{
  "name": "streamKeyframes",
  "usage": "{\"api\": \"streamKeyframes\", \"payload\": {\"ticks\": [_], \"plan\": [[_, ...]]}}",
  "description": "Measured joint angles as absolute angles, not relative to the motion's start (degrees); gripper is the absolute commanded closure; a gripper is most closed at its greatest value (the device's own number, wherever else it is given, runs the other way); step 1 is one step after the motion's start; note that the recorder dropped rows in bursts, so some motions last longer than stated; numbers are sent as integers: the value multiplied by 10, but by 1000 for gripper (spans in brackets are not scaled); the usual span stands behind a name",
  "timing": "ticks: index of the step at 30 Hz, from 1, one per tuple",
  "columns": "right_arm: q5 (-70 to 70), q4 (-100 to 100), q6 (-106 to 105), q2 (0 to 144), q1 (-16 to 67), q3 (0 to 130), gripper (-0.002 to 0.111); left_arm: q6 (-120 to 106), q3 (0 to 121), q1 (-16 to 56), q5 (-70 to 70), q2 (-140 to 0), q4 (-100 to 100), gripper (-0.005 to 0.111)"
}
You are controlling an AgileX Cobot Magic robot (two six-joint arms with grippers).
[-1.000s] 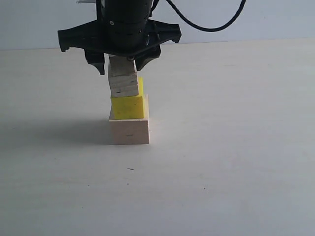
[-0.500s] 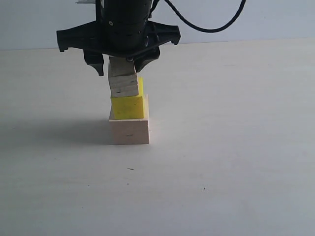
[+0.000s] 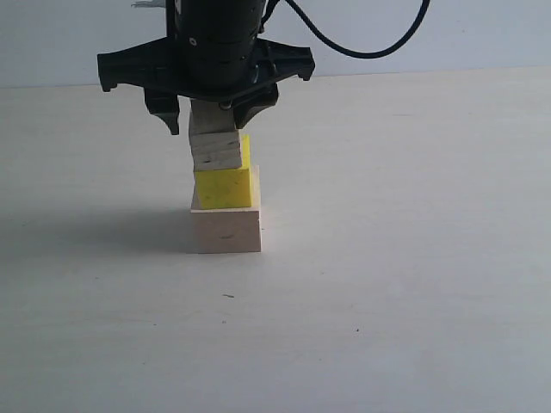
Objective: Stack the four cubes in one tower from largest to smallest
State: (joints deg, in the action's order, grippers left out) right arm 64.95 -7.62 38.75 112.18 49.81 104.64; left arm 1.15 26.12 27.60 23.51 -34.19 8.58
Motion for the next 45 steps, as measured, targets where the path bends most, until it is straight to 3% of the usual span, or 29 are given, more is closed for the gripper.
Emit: {"api": "streamKeyframes", "payload": {"ticks": [45], "plan": [[676, -59, 377, 1105, 498, 1046, 47, 12, 261, 276, 235, -342, 86, 107]]}}
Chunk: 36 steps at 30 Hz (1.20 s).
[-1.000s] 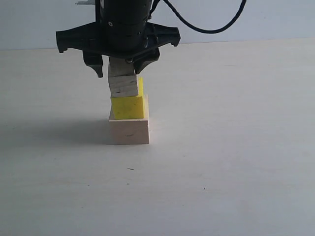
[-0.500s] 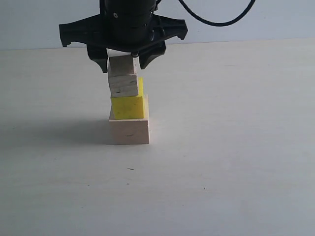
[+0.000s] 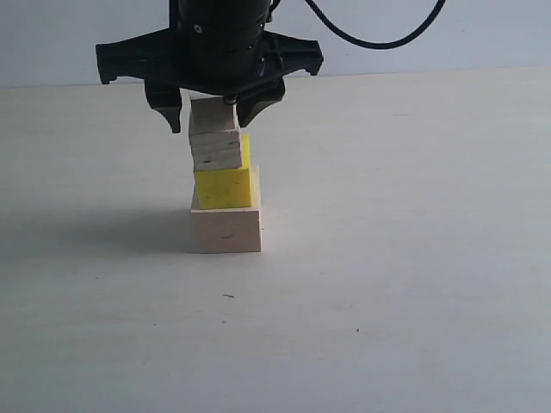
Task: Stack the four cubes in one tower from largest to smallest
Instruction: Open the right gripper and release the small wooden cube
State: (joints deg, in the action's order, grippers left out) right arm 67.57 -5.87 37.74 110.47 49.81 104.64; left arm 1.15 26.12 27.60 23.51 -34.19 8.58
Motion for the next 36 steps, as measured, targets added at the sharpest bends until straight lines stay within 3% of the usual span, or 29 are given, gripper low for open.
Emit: {"api": "streamKeyframes", "payload": {"ticks": [36], "plan": [[666, -43, 345, 1105, 498, 1046, 47, 12, 261, 276, 235, -342, 86, 107]]}}
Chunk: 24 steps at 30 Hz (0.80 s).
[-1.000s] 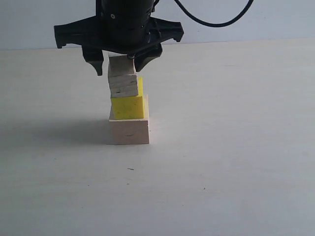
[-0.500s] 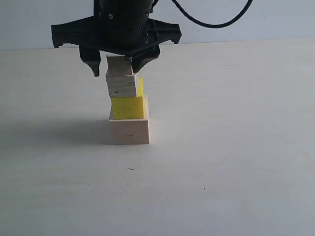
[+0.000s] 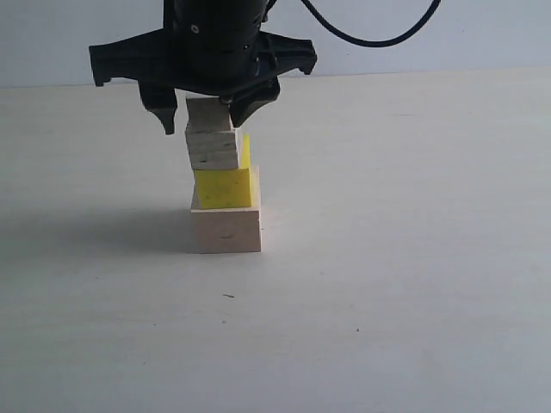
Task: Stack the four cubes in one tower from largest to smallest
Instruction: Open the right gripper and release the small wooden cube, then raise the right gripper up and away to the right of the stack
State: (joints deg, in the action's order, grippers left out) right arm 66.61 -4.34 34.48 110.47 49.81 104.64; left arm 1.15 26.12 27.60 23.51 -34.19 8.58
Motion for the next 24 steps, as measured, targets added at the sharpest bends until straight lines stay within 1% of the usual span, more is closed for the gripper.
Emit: {"api": "streamKeyframes", "payload": {"ticks": [4, 10, 19, 21, 23, 24], "plan": [[691, -43, 281, 1105, 498, 1046, 48, 12, 261, 276, 235, -342, 86, 107], [699, -43, 242, 1104, 498, 1046, 48, 12, 261, 276, 235, -342, 86, 107], [700, -84, 225, 1071, 499, 1046, 54, 12, 261, 276, 235, -342, 86, 107], [700, -84, 211, 1055, 499, 1046, 58, 12, 261, 276, 235, -342, 86, 107], [700, -84, 195, 1037, 499, 1046, 69, 12, 261, 276, 235, -342, 86, 107], [700, -84, 184, 1029, 499, 1046, 78, 12, 261, 276, 235, -342, 86, 107]]}}
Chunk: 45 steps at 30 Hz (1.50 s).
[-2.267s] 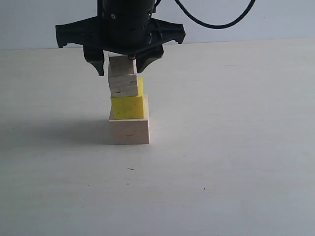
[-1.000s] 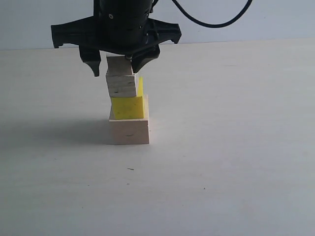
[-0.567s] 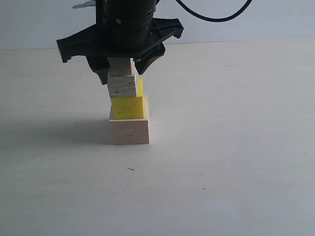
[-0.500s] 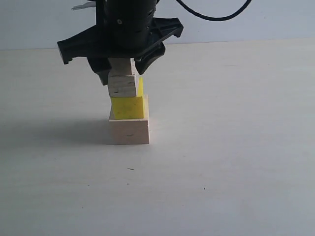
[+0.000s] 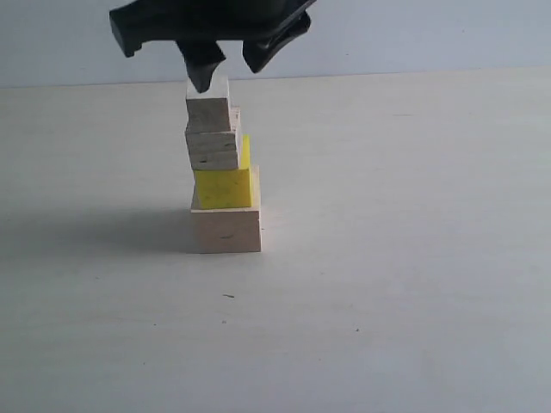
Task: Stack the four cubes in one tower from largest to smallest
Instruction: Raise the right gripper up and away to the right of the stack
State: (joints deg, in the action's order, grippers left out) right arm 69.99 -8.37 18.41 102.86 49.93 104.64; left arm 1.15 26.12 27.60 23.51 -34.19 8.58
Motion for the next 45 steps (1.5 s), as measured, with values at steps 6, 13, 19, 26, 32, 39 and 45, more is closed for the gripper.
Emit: {"api": "streamKeyframes", "payload": {"ticks": [6, 13, 19, 26, 32, 39, 45], "plan": [[700, -84, 97, 994, 499, 1034, 108, 12, 261, 276, 238, -342, 86, 107], [700, -181, 76, 977, 496, 938, 108, 12, 261, 276, 239, -342, 86, 107], [701, -197, 76, 977, 449, 866, 108, 12, 261, 276, 239, -342, 75, 107], [658, -129, 66, 977, 344, 849, 108, 12, 274, 276, 234, -399, 59, 107], [593, 31, -3, 995, 280, 849, 108, 5, 325, 276, 230, -488, 56, 107], [571, 114, -54, 1045, 248, 849, 108, -38, 381, 276, 226, -624, 47, 107], [554, 179, -89, 1070, 225, 849, 108, -105, 426, 276, 222, -728, 11, 107]]}}
